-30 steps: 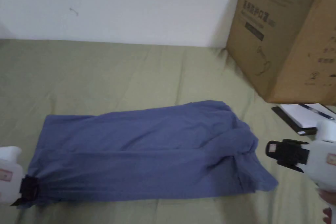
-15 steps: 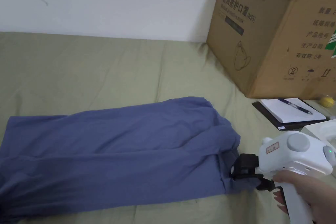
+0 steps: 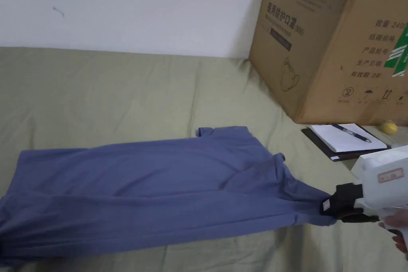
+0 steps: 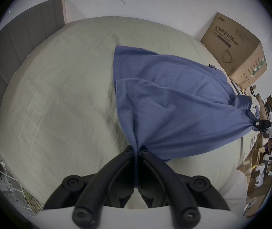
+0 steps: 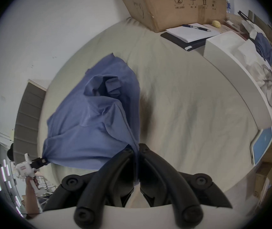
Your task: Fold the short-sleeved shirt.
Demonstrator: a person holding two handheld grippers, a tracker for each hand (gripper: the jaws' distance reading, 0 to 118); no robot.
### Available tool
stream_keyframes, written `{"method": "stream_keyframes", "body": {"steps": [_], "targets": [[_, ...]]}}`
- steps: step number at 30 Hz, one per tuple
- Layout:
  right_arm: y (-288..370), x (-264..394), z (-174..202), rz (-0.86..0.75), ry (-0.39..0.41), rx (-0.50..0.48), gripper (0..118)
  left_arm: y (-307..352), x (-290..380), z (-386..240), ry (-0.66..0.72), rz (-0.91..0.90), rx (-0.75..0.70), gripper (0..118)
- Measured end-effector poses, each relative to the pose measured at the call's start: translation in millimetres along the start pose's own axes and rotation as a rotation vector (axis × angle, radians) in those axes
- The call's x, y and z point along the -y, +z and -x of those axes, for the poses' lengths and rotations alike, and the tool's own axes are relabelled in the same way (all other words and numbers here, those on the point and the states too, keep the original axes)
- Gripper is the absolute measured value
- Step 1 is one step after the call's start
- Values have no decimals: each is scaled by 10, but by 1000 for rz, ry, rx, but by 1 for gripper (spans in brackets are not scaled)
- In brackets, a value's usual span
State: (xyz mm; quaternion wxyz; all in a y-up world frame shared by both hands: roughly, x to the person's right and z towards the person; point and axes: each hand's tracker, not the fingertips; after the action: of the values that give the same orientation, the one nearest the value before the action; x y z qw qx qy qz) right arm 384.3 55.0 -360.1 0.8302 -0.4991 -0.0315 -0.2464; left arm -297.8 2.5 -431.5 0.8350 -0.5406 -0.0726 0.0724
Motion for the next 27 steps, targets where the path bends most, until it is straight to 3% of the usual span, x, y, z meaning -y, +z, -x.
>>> {"method": "stream_keyframes", "body": {"steps": [6, 10, 12, 13, 15, 16, 17, 18, 19, 21, 23, 24, 27], "targets": [[446, 695, -109, 51, 16, -37, 4, 324, 503, 289, 10, 71, 76, 1], [208, 1059, -308, 111, -5, -12, 4, 326, 860, 339, 24, 96, 106, 1], [-76, 1075, -544, 103, -14, 16, 5, 234, 993, 362, 12, 75, 109, 6], [-143, 1100, -575, 103, -19, 18, 7, 196, 1002, 390, 7, 67, 83, 15], [-231, 1156, -593, 76, -28, 86, 23, 137, 1040, 459, 1, 66, -11, 58], [-217, 1185, -543, 75, -12, 113, 37, 139, 1056, 489, 6, 58, -47, 80], [-199, 1183, -524, 73, -12, 120, 72, 225, 1053, 484, 21, 32, -94, 104], [-169, 1179, -504, 65, -10, 120, 105, 314, 1055, 502, 33, -15, -107, 110], [-122, 1177, -471, 49, -5, 117, 118, 390, 1053, 506, 34, -79, -78, 110], [321, 1112, -225, -88, 28, 64, 108, 633, 1049, 445, 62, -203, -22, 110], [615, 1071, 63, -170, 78, 32, 111, 829, 1041, 304, 64, -318, 44, 110], [401, 1244, 182, -237, 123, 5, 113, 940, 1052, 188, 50, -379, 82, 110], [578, 1446, 740, -458, 258, -103, 110, 1305, 1140, -390, -37, -555, 167, 109]]}}
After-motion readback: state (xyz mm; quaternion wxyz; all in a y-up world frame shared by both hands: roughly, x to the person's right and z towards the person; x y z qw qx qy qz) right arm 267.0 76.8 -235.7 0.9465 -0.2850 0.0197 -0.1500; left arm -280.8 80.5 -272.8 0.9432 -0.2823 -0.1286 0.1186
